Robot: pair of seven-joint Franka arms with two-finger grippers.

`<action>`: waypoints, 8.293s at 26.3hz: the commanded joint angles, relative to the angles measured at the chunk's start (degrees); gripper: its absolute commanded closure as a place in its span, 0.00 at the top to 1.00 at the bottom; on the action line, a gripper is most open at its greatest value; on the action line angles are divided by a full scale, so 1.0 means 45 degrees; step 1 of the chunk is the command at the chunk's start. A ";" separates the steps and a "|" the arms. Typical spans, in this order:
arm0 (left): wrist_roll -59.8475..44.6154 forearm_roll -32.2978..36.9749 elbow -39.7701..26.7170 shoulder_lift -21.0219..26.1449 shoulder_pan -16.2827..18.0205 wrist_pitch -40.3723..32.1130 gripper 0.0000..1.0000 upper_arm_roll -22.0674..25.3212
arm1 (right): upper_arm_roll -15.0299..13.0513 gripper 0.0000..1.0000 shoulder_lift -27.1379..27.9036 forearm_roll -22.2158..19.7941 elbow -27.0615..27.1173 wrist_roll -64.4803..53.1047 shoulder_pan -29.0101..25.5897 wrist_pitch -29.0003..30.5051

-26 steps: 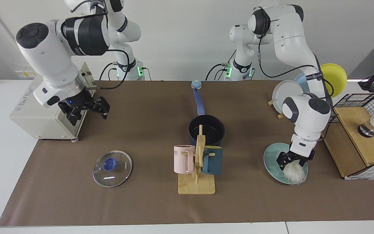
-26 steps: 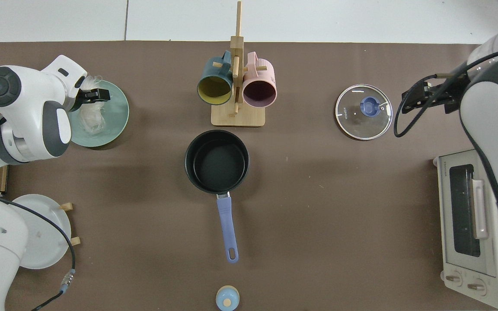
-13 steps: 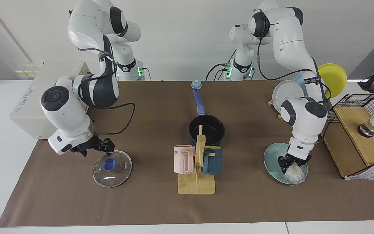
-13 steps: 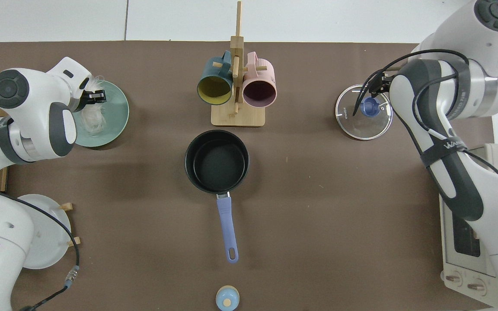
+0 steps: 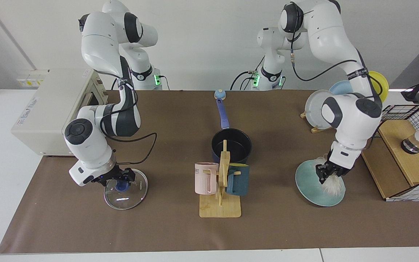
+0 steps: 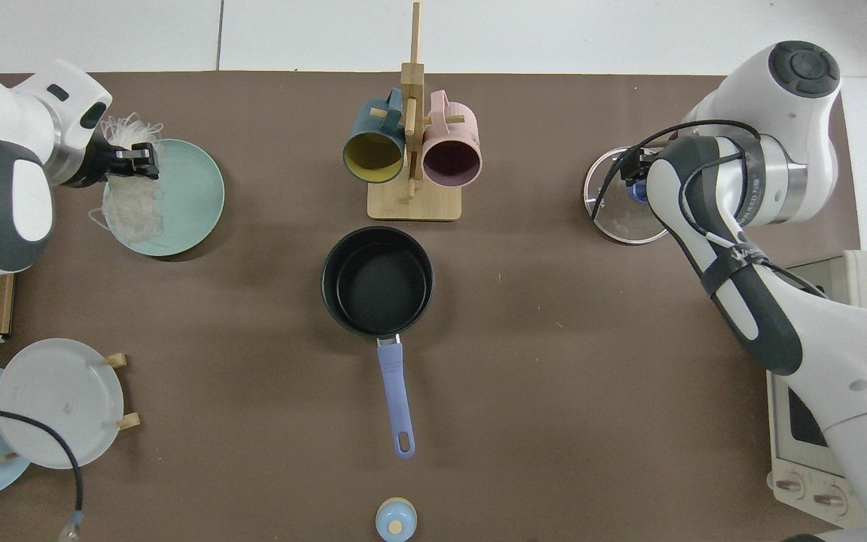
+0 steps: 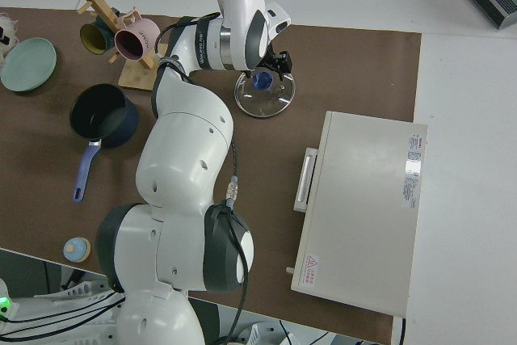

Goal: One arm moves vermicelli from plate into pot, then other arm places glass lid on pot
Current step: 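Lift the vermicelli with the left gripper and carry it over the pot, then open the left gripper to drop the vermicelli into the pot, then carry the glass lid with the right gripper while the left gripper withdraws, then lower the glass lid onto the black pot with the right gripper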

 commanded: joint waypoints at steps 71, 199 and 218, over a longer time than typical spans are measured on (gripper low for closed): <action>-0.6656 0.0373 -0.2146 -0.2085 -0.1934 -0.0448 1.00 -0.2585 | 0.0140 0.00 -0.6437 0.0107 -0.2538 0.1121 0.1839 -0.4607; 0.0986 0.1369 -0.1244 -0.4117 0.3613 -0.3971 1.00 -0.3266 | 0.0199 1.00 0.0477 0.0341 0.3263 0.7335 0.7955 -0.3336; 0.0986 0.1369 -0.1244 -0.4117 0.3613 -0.3971 1.00 -0.3266 | -0.0036 1.00 -0.5927 -0.0869 -0.1597 0.5250 0.4131 -0.4724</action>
